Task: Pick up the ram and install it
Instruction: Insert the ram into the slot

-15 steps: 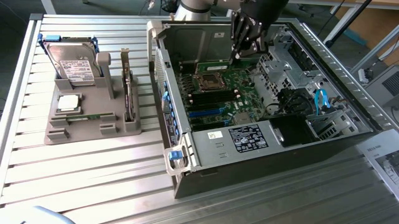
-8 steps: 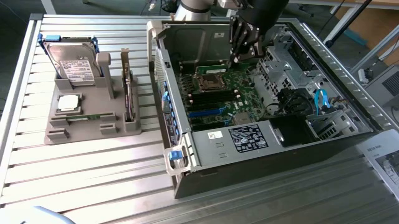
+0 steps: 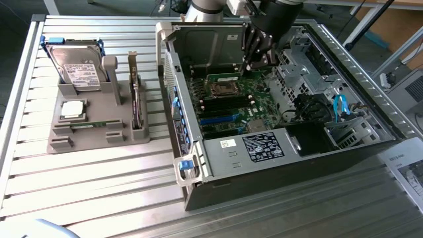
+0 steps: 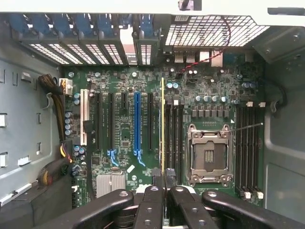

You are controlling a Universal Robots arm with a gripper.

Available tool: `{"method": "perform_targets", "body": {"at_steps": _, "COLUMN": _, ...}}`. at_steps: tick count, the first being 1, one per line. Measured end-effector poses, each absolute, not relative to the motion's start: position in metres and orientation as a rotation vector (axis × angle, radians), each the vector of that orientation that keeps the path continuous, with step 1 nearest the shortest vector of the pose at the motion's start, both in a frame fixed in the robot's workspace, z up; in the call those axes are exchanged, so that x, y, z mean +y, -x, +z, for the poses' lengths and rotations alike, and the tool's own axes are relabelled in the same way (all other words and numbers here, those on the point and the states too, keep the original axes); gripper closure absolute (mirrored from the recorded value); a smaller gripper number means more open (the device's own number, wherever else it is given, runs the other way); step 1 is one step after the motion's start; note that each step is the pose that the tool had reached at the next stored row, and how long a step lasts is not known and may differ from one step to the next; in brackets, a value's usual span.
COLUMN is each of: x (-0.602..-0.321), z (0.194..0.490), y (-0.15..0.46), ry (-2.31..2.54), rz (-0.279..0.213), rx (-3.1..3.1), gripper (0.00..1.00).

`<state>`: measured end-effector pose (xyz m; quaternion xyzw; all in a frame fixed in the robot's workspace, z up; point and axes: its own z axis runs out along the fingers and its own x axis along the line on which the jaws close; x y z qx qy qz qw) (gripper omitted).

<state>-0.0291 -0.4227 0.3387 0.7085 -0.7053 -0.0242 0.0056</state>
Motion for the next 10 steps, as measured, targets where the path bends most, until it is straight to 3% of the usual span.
{"method": "perform_targets", "body": {"at_steps": 10, "x": -0.423, "z": 0.325, "y": 0.029, "ry": -2.218, "rz": -0.076, "rx": -2.208, "gripper": 0.88}}
